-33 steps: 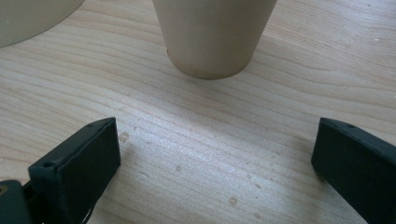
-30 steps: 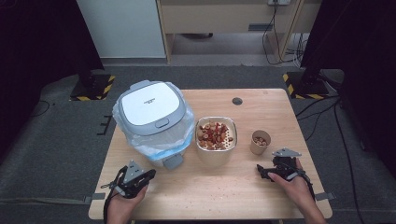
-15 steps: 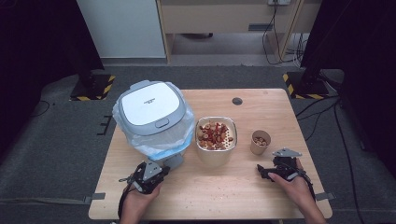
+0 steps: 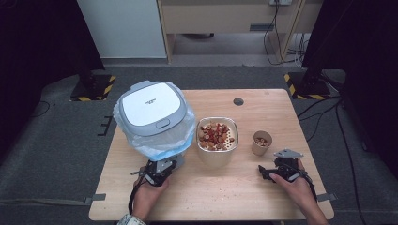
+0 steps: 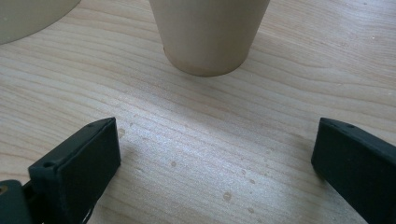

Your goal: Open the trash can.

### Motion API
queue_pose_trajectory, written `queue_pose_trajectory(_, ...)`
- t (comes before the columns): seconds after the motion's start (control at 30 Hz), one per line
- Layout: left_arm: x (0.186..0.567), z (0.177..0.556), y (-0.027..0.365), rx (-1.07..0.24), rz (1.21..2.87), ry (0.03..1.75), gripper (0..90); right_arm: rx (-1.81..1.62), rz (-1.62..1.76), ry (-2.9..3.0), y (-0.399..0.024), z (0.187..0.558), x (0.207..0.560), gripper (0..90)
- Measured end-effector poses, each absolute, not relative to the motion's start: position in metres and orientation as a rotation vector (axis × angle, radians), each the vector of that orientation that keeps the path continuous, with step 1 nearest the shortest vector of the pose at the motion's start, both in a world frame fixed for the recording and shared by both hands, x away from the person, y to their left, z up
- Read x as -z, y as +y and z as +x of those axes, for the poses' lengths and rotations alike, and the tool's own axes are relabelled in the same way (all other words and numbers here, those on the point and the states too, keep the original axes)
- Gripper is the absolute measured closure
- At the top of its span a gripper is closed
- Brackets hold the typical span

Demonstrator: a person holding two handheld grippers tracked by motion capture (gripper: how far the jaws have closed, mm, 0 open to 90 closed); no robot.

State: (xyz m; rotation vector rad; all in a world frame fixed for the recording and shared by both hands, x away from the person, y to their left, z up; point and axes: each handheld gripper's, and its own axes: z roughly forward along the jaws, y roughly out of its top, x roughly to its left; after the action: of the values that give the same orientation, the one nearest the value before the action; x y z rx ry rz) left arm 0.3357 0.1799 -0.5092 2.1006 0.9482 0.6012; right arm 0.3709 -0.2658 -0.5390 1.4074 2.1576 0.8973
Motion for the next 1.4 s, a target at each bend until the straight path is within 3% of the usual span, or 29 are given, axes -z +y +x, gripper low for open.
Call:
queue_pose_trajectory(0.7,0.52,0.338,0.176,-0.647,2.196,0.951,89.5,-0.893,1.405,2.154,-0.266,0.371,0.539,1.7)
queue_pose_trajectory(1.4,0.521,0.339,0.178,-0.62,2.179,0.97,89.4,-0.878,1.4,2.174,-0.271,0.372,0.535,5.2)
